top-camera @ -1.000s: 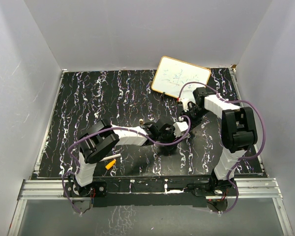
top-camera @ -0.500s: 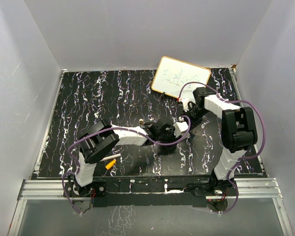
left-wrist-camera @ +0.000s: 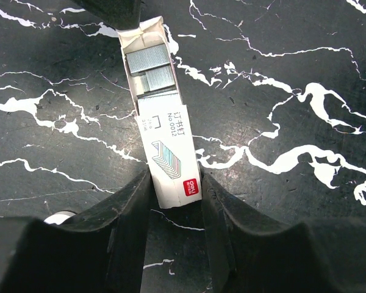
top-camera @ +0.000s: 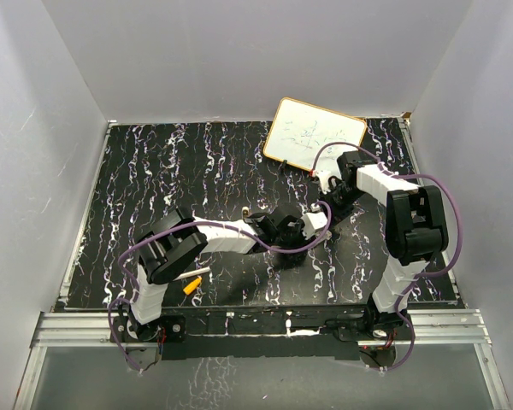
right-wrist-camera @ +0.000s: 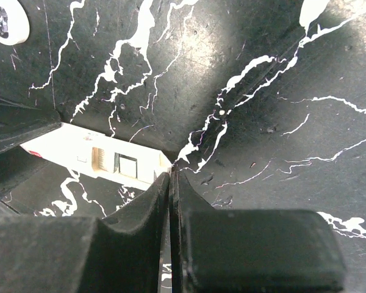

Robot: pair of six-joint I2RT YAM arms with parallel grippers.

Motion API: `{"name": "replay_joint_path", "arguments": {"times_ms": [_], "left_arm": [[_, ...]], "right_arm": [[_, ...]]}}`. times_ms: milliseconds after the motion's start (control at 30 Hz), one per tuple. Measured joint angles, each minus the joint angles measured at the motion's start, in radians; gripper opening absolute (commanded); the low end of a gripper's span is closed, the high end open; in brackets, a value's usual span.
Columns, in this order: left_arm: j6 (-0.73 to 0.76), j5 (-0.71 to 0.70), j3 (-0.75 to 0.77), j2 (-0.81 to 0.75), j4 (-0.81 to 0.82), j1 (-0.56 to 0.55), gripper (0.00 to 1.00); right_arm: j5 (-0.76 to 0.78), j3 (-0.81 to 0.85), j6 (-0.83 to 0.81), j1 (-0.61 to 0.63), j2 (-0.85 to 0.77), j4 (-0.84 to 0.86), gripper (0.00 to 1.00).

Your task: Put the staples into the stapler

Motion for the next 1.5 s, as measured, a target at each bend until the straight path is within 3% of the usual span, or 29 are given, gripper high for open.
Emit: {"name": "replay_joint_path", "arguments": {"times_ms": [400, 600, 700, 1000, 1500], "left_arm": [[-0.006, 0.003, -0.042, -0.018, 0.042, 0.0, 0.34], [-0.016, 0.002, -0.048, -0.019, 0.051, 0.0, 0.36], [-0.018, 0.002, -0.048, -0.019, 0.051, 0.0, 0.36], [-0.021, 0.001, -0.048, -0.019, 0.051, 0.0, 0.36], [-0.021, 0.001, -0.048, -0.019, 0.051, 0.0, 0.36]], "right_arm": [[0.013, 0.0, -0.004, -0.003, 0.0, -0.001, 0.08], [-0.034, -0.001, -0.023, -0.004, -0.047, -0.005, 0.27], [-0.089, -0.009, -0.024, -0.005, -0.117, -0.001, 0.32], [-0.17, -0.087, -0.014, -0.003, -0.172, 0.022, 0.32], [-0.149, -0.137, 0.006, 0.002, -0.146, 0.072, 0.32]]}}
